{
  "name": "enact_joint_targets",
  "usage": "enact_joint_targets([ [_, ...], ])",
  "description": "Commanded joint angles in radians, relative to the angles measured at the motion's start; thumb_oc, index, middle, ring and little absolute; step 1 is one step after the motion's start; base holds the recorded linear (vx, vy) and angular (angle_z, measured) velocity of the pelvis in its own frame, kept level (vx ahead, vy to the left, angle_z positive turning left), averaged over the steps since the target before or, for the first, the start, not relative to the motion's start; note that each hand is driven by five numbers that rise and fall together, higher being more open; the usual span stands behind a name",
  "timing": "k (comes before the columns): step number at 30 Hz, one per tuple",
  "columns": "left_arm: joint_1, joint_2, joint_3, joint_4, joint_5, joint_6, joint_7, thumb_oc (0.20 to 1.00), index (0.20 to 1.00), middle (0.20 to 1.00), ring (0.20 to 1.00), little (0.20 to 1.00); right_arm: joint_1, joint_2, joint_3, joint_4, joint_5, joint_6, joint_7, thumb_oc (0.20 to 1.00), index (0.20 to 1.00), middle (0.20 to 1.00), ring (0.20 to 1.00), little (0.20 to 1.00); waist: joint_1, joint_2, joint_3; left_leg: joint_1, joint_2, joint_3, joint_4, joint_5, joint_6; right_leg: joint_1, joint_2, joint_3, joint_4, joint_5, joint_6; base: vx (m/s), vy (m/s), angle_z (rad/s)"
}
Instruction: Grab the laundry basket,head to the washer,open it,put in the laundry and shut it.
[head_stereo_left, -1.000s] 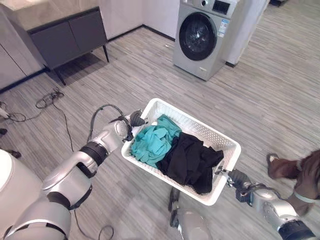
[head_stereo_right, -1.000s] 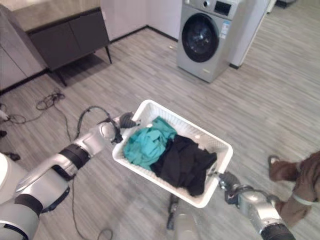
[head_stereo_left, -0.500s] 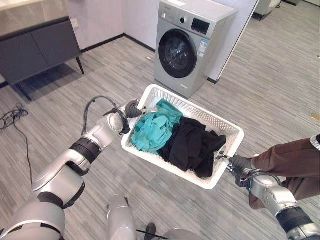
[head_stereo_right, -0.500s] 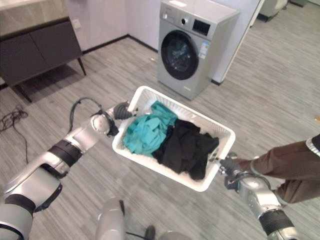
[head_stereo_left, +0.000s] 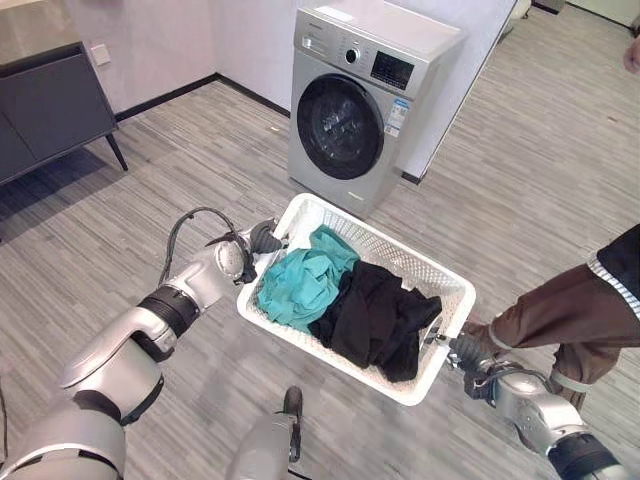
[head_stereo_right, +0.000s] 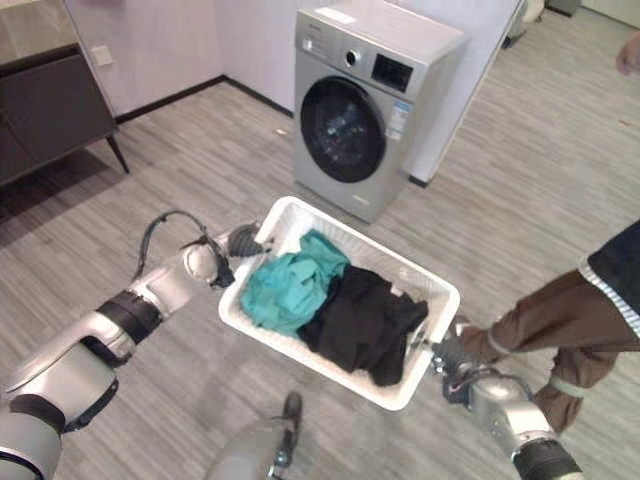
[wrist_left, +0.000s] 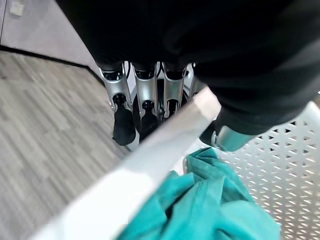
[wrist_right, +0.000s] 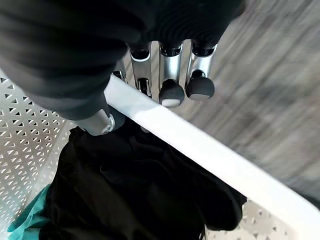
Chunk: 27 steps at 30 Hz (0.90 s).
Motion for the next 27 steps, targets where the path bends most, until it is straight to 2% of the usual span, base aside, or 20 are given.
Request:
enact_joint_targets([
  [1,-0.115,-0.104,0.031,-0.038,-0.027,-0.088,0.020,0.200,0.200,0.200,0.200,0.200,-0.180,0.018,-0.034,-0.065,-0.014,-0.113,0.066,0.200,0.200,0.200,0.200,0.200,0.009,0.042,-0.058,0.043,0.144,0.008,0.024,-0.091,-0.052,-0.102,-0.078,-0.105,-0.071,0.348,0.092,0.31,0.133,-0.25],
  [2,-0.116,-0.103,0.032,-0.038,-0.027,-0.088,0.020,0.200,0.200,0.200,0.200,0.200,-0.182,0.018,-0.033,-0.064,-0.014,-0.114,0.066,0.200,0.200,0.200,0.200,0.200,0.008,0.040,-0.055,0.045,0.140,0.008,0.024,-0.092,-0.050,-0.103,-0.082,-0.105,-0.064,0.345,0.094,0.19,0.097,0.03],
  [3,-0.109,-0.103,0.032,-0.039,-0.035,-0.086,0.021,0.200,0.200,0.200,0.200,0.200,-0.187,0.024,-0.034,-0.058,-0.020,-0.118,0.067,0.200,0.200,0.200,0.200,0.200,-0.002,0.055,-0.050,0.076,0.148,0.012,0.016,-0.105,-0.044,-0.128,-0.109,-0.139,-0.003,0.343,0.091,0.26,0.100,0.32],
  [4,-0.104,-0.095,0.039,-0.045,-0.038,-0.081,0.023,0.200,0.200,0.200,0.200,0.200,-0.188,0.023,-0.046,-0.057,-0.043,-0.116,0.062,0.200,0.200,0.200,0.200,0.200,-0.015,0.076,-0.042,0.122,0.173,0.020,0.002,-0.130,-0.048,-0.176,-0.188,-0.213,0.012,0.329,0.075,0.26,0.091,0.37],
  [5,-0.103,-0.095,0.040,-0.046,-0.038,-0.080,0.023,0.200,0.200,0.200,0.200,0.200,-0.188,0.023,-0.046,-0.058,-0.044,-0.115,0.062,0.200,0.200,0.200,0.200,0.200,-0.018,0.074,-0.040,0.123,0.169,0.017,0.002,-0.130,-0.048,-0.175,-0.193,-0.216,0.018,0.324,0.075,0.35,0.019,0.30],
  [6,-0.105,-0.092,0.046,-0.058,-0.035,-0.075,0.022,0.200,0.200,0.200,0.200,0.200,-0.185,0.017,-0.059,-0.055,-0.058,-0.111,0.063,0.200,0.200,0.200,0.200,0.200,-0.031,0.083,-0.037,0.154,0.184,0.021,-0.009,-0.148,-0.058,-0.199,-0.247,-0.260,-0.047,0.281,0.046,0.25,-0.048,0.22],
  [8,-0.102,-0.088,0.051,-0.057,-0.034,-0.076,0.018,0.200,0.200,0.200,0.200,0.200,-0.189,0.009,-0.067,-0.050,-0.067,-0.114,0.062,0.200,0.200,0.200,0.200,0.200,-0.034,0.080,-0.037,0.184,0.186,0.024,-0.007,-0.184,-0.070,-0.202,-0.274,-0.289,-0.186,0.237,0.025,0.27,-0.079,0.38],
  [9,-0.101,-0.087,0.051,-0.057,-0.034,-0.076,0.018,0.200,0.200,0.200,0.200,0.200,-0.189,0.009,-0.066,-0.049,-0.067,-0.115,0.062,0.200,0.200,0.200,0.200,0.200,-0.036,0.082,-0.036,0.186,0.189,0.022,-0.005,-0.185,-0.072,-0.196,-0.270,-0.292,-0.191,0.239,0.024,0.20,-0.106,0.22],
  [10,-0.094,-0.085,0.053,-0.054,-0.032,-0.079,0.014,0.200,0.200,0.200,0.200,0.200,-0.192,0.008,-0.065,-0.046,-0.072,-0.117,0.058,0.200,0.200,0.200,0.200,0.200,-0.040,0.080,-0.037,0.199,0.186,0.019,-0.006,-0.199,-0.078,-0.219,-0.276,-0.291,-0.291,0.236,0.018,0.25,-0.149,0.05],
  [11,-0.074,-0.083,0.072,-0.052,-0.032,-0.084,0.017,0.200,0.200,0.200,0.200,0.200,-0.182,0.006,-0.072,-0.040,-0.074,-0.116,0.059,0.200,0.200,0.200,0.200,0.200,-0.039,0.079,-0.039,0.217,0.189,0.020,-0.006,-0.212,-0.092,-0.233,-0.251,-0.264,-0.444,0.255,0.021,0.33,-0.191,-0.07],
  [12,-0.064,-0.091,0.079,-0.049,-0.027,-0.086,0.018,0.200,0.200,0.200,0.200,0.200,-0.172,0.006,-0.078,-0.042,-0.080,-0.118,0.060,0.200,0.200,0.200,0.200,0.200,-0.044,0.073,-0.038,0.228,0.184,0.012,-0.004,-0.222,-0.097,-0.249,-0.240,-0.245,-0.509,0.272,0.029,0.32,-0.175,-0.12],
  [14,-0.057,-0.105,0.090,-0.036,-0.009,-0.090,0.024,0.200,0.200,0.200,0.200,0.200,-0.156,0.004,-0.092,-0.048,-0.088,-0.121,0.062,0.200,0.200,0.200,0.200,0.200,-0.070,0.065,-0.031,0.250,0.174,-0.003,0.001,-0.245,-0.103,-0.307,-0.233,-0.192,-0.608,0.333,0.054,0.25,-0.115,-0.21],
  [15,-0.057,-0.109,0.091,-0.030,-0.002,-0.091,0.025,0.200,0.200,0.200,0.200,0.200,-0.150,0.002,-0.097,-0.051,-0.089,-0.121,0.062,0.200,0.200,0.200,0.200,0.200,-0.081,0.066,-0.028,0.258,0.175,-0.008,0.009,-0.258,-0.105,-0.325,-0.229,-0.159,-0.640,0.352,0.064,0.16,-0.064,0.01],
  [16,-0.057,-0.109,0.091,-0.029,-0.002,-0.091,0.025,0.200,0.200,0.200,0.200,0.200,-0.149,0.002,-0.097,-0.051,-0.089,-0.120,0.062,0.200,0.200,0.200,0.200,0.200,-0.079,0.068,-0.028,0.258,0.177,-0.007,0.012,-0.262,-0.106,-0.324,-0.226,-0.158,-0.643,0.354,0.065,0.28,-0.105,0.28],
  [17,-0.063,-0.123,0.092,-0.001,0.019,-0.093,0.034,0.200,0.200,0.200,0.200,0.200,-0.134,0.001,-0.115,-0.057,-0.086,-0.125,0.061,0.200,0.200,0.200,0.200,0.200,-0.114,0.067,-0.021,0.285,0.176,-0.030,0.022,-0.290,-0.107,-0.367,-0.225,-0.073,-0.693,0.385,0.084,0.21,-0.077,0.40],
  [19,-0.064,-0.125,0.092,0.001,0.019,-0.094,0.034,0.200,0.200,0.200,0.200,0.200,-0.132,0.000,-0.116,-0.058,-0.086,-0.124,0.060,0.200,0.200,0.200,0.200,0.200,-0.111,0.070,-0.021,0.288,0.179,-0.028,0.024,-0.294,-0.107,-0.364,-0.221,-0.072,-0.695,0.386,0.085,0.24,-0.103,0.31],
  [20,-0.067,-0.147,0.088,0.027,0.033,-0.098,0.042,0.200,0.200,0.200,0.200,0.200,-0.111,0.005,-0.137,-0.062,-0.079,-0.135,0.059,0.200,0.200,0.200,0.200,0.200,-0.141,0.071,-0.023,0.316,0.177,-0.062,0.033,-0.319,-0.107,-0.380,-0.207,0.000,-0.722,0.417,0.093,0.37,-0.182,0.24],
  [23,-0.071,-0.160,0.081,0.040,0.041,-0.101,0.041,0.200,0.200,0.200,0.200,0.200,-0.091,-0.002,-0.153,-0.069,-0.076,-0.135,0.059,0.200,0.200,0.200,0.200,0.200,-0.154,0.060,-0.039,0.342,0.174,-0.082,0.032,-0.336,-0.114,-0.356,-0.198,0.026,-0.716,0.427,0.095,0.34,-0.196,0.43],
  [25,-0.073,-0.172,0.074,0.052,0.041,-0.100,0.038,0.200,0.200,0.200,0.200,0.200,-0.085,-0.013,-0.159,-0.062,-0.063,-0.140,0.057,0.200,0.200,0.200,0.200,0.200,-0.164,0.061,-0.060,0.363,0.195,-0.097,0.037,-0.339,-0.128,-0.335,-0.185,0.019,-0.716,0.430,0.091,0.30,-0.234,0.43],
  [27,-0.043,-0.173,0.074,0.049,0.039,-0.099,0.034,0.200,0.200,0.200,0.200,0.200,-0.081,-0.022,-0.158,-0.042,-0.051,-0.147,0.051,0.200,0.200,0.200,0.200,0.200,-0.174,0.072,-0.081,0.379,0.260,-0.112,0.070,-0.278,-0.161,-0.321,-0.137,-0.002,-0.668,0.401,0.061,0.30,-0.293,0.28],
])
